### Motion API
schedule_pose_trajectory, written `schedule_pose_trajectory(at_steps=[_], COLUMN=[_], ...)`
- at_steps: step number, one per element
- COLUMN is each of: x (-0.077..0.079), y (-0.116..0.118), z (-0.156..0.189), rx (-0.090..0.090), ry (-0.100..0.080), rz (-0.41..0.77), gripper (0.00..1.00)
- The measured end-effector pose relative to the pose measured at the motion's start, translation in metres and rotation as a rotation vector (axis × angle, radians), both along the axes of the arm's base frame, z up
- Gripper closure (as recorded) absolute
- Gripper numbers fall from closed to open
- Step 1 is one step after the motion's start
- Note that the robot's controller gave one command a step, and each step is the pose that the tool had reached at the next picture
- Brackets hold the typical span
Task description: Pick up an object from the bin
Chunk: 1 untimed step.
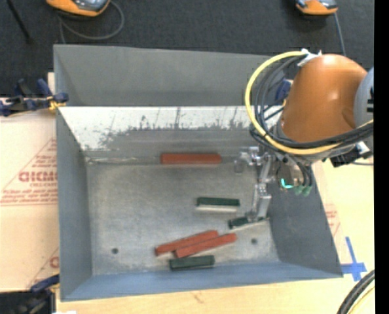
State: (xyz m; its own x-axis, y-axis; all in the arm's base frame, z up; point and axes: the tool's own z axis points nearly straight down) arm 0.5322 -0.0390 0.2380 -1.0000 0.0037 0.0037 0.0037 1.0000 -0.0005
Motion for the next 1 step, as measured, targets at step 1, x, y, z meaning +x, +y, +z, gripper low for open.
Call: schedule_pose_trajectory(at_steps=[1], x=[0.0142], y=[-0.0299], z=[-0.1335], rx=[-0.001], ry=[0.0], rz=[0.021], gripper=[0.0])
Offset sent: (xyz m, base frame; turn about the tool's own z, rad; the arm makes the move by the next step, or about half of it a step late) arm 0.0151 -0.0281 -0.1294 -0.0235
